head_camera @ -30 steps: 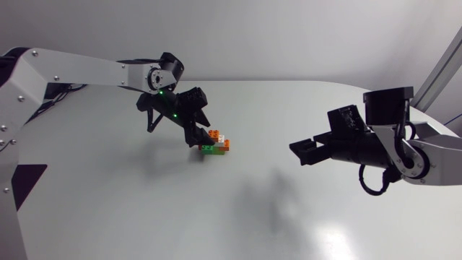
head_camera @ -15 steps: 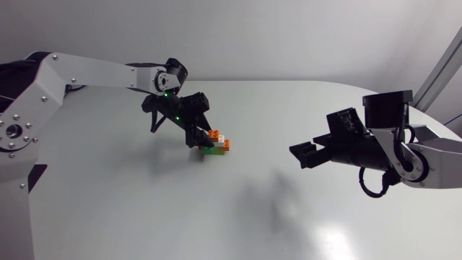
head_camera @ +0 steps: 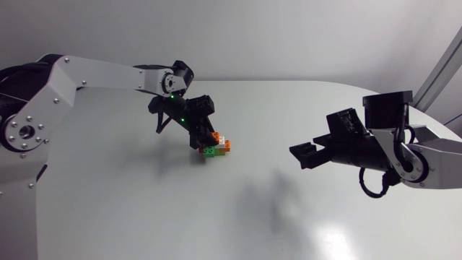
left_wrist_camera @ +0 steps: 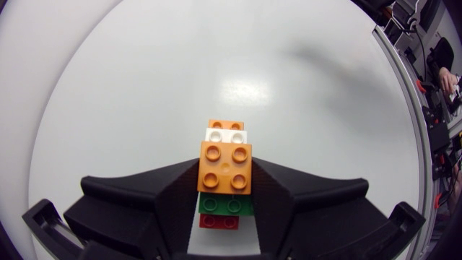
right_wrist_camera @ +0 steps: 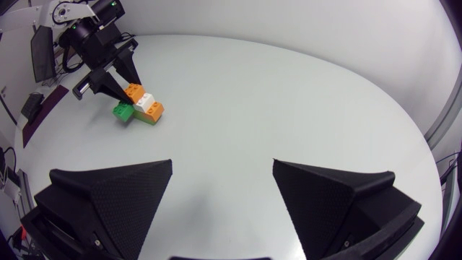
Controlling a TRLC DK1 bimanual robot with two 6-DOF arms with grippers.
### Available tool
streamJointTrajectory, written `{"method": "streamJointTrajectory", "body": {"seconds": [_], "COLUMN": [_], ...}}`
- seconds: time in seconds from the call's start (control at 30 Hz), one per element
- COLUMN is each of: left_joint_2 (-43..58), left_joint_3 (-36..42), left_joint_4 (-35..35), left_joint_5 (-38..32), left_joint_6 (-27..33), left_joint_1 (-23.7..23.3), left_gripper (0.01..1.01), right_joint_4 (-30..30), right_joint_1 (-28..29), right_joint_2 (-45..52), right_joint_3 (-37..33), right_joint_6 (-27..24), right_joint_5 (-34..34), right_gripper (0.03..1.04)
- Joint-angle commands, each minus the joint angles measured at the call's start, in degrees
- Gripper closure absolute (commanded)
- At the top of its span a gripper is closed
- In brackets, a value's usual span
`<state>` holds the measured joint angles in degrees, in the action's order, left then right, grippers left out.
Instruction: Separate the duplo bricks
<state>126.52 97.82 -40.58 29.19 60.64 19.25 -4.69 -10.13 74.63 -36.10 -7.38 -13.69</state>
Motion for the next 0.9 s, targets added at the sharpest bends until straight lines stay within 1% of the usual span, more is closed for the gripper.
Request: {"method": "streamJointTrajectory", "body": {"seconds": [0.0, 0.17, 0.27, 0.73, 0.87], "left_joint_2": [1.7, -0.7, -2.5, -17.5, -20.1], "left_joint_3": [0.8, 0.8, 0.4, -14.4, -18.1], "left_joint_4": [-1.6, -2.0, -5.7, -6.5, -6.5], "left_joint_5": [-0.4, -0.4, -0.3, 6.6, 8.1], "left_joint_6": [1.8, 1.3, 1.6, 0.2, 0.0], "left_joint_1": [0.2, -0.4, -0.2, 4.2, 5.6], "left_gripper": [0.743, 0.743, 0.743, 0.743, 0.743], "right_joint_4": [-0.1, 0.1, 0.2, 2.5, 5.2], "right_joint_1": [0.4, 0.4, 0.4, -0.2, -0.5], "right_joint_2": [-0.4, -1.5, -2.6, -11.3, -15.4], "right_joint_3": [1.7, 2.3, 3.0, 7.3, 7.4], "right_joint_6": [-1.1, -1.1, -1.0, -0.4, 1.9], "right_joint_5": [-0.8, -0.9, -0.9, -3.0, -3.7], "right_gripper": [0.06, 0.06, 0.06, 0.06, 0.06]}}
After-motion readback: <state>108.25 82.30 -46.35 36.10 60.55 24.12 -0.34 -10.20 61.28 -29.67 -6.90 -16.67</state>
